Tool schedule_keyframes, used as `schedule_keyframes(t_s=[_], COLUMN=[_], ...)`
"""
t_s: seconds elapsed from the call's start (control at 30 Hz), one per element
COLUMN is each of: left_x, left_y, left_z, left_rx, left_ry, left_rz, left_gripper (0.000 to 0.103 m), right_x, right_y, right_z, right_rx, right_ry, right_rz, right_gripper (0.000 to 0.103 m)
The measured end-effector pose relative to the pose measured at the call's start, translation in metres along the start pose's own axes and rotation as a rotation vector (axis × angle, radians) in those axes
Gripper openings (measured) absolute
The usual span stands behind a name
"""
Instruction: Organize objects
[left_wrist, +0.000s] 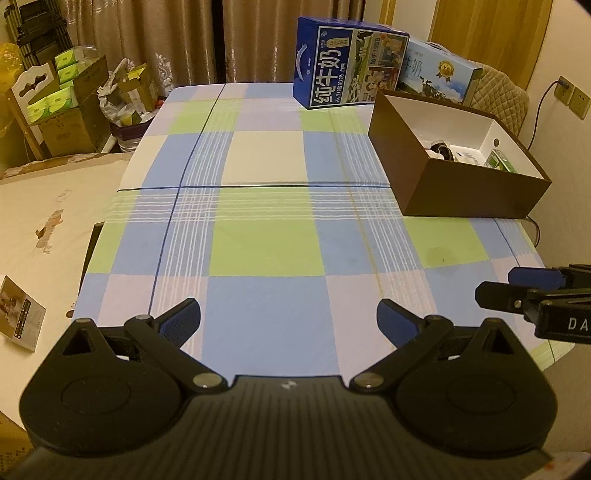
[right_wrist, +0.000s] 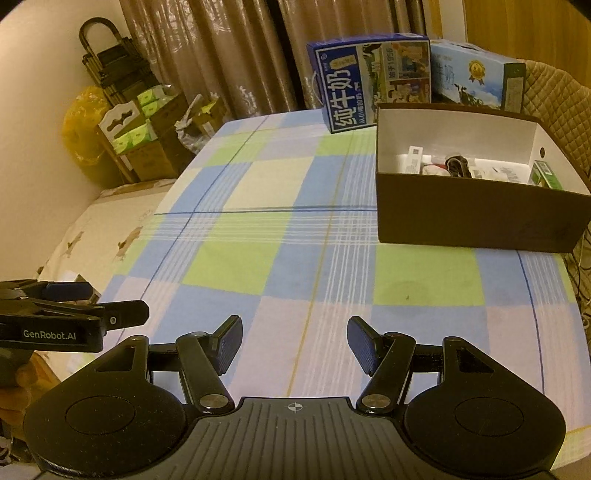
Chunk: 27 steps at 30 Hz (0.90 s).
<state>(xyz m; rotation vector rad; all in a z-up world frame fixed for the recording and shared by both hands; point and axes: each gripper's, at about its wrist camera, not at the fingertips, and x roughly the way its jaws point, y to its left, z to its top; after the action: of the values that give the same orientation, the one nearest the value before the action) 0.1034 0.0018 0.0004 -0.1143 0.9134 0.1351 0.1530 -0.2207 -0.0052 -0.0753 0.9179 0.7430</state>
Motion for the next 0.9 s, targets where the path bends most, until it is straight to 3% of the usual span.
schedule_keyframes(t_s=[0.9], left_x=[0.001], left_y=[0.003], left_z=[-0.001], left_rx=[-0.018], left_ry=[0.002], left_rz=[0.015], left_gripper=[0.1], right_x=[0.005], right_y=[0.008], right_z=[0.0], right_rx=[-0.023], right_ry=[0.014], right_rz=[0.007], right_gripper=[0.06])
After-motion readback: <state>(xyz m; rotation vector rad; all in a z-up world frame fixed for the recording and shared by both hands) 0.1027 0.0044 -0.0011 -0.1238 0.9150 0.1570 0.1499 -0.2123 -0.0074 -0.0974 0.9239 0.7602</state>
